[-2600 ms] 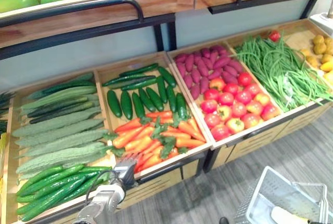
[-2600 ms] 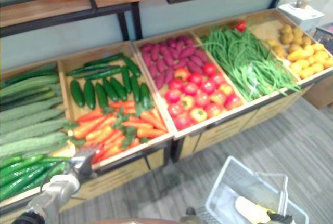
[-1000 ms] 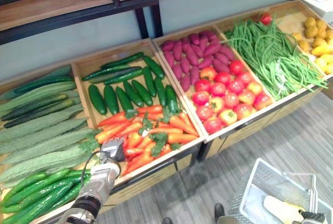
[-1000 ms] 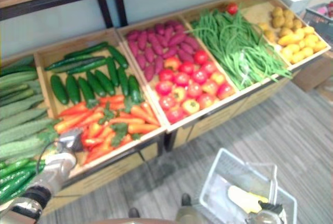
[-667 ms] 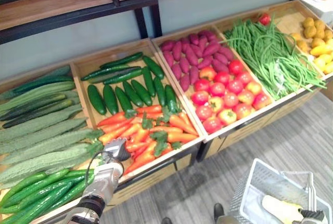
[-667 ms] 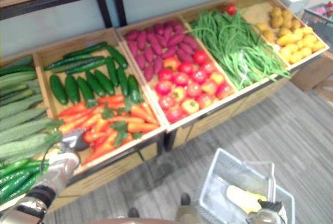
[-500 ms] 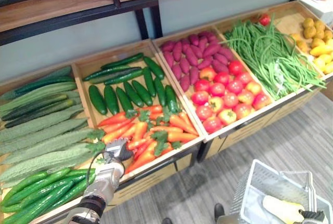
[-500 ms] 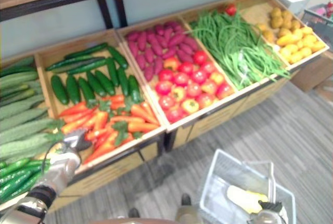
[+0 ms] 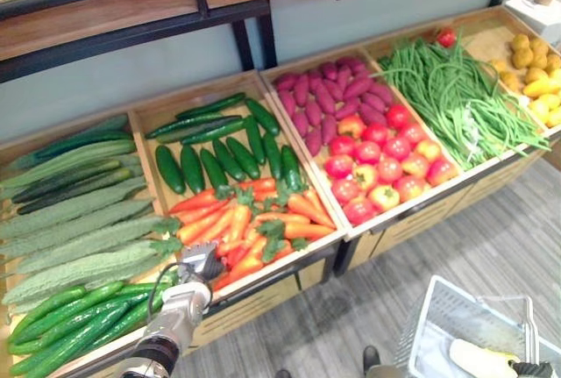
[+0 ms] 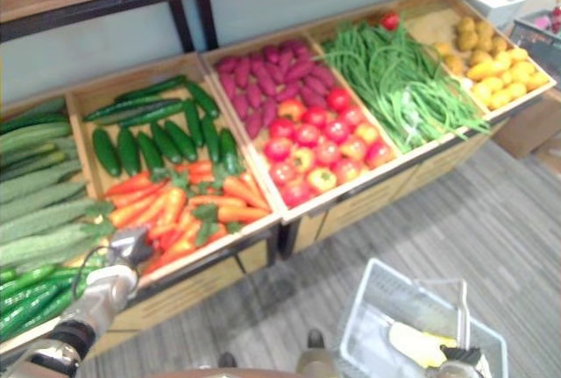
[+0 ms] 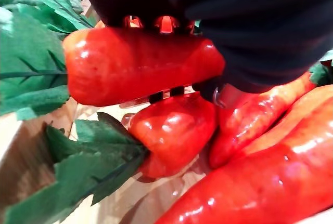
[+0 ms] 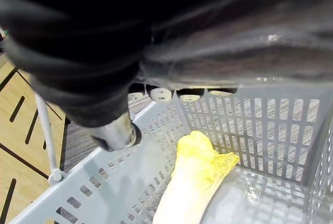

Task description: Pick vegetable in the basket

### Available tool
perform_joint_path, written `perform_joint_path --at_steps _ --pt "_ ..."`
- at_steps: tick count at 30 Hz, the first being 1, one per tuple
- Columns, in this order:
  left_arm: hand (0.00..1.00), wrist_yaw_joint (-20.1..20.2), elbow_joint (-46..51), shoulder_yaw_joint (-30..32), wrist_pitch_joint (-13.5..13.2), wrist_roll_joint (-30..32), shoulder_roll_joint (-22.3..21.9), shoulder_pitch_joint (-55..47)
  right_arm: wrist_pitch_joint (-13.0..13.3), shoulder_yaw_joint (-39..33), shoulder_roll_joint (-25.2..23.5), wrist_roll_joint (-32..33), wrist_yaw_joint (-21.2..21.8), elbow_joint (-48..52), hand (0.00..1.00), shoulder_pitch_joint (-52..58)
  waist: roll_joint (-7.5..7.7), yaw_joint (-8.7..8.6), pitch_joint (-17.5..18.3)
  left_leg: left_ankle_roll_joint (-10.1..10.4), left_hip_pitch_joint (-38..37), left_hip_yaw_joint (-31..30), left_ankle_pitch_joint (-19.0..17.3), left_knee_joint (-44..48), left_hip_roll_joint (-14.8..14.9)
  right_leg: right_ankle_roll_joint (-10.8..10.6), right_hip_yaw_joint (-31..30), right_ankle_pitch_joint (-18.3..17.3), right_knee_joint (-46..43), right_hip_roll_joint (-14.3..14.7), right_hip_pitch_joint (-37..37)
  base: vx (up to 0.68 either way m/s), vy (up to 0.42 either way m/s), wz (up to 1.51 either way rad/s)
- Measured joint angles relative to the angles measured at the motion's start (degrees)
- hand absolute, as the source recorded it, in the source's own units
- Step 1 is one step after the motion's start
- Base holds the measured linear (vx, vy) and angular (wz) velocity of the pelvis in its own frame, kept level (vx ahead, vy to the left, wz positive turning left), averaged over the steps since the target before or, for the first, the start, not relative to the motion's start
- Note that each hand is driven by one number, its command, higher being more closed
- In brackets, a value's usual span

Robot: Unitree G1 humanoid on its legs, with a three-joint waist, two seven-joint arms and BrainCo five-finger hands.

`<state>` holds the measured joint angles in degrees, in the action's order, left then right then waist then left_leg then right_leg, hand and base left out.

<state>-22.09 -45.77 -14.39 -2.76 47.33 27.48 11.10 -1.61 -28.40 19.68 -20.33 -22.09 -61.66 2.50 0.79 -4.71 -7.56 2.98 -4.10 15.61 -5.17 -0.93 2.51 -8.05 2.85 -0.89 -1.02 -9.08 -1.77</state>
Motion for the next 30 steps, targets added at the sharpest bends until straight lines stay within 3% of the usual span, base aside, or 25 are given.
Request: perform_joint_path --at_steps 14,30 --pt "1.0 0.1 0.4 0.1 0.2 -0.1 0.1 -0.1 0.4 1.5 0.0 -0.1 0.0 0.0 1.0 0.0 -0.03 -0.05 0.4 0.0 0.0 0.0 0.0 0.0 -0.1 -0.1 0.0 0.1 0.1 -0.1 0.0 0.0 0.0 0.0" --pt "1.0 0.0 23.1 6.0 -2.1 -4.5 4.2 -8.6 0.4 -0.5 -2.2 0.0 0.0 0.0 1.0 1.7 -0.06 0.4 2.9 -0.5 0.5 -1.0 0.6 -0.1 -0.1 0.1 1.0 0.3 0.0 -0.3 0.3 0.0 -0.001 0.03"
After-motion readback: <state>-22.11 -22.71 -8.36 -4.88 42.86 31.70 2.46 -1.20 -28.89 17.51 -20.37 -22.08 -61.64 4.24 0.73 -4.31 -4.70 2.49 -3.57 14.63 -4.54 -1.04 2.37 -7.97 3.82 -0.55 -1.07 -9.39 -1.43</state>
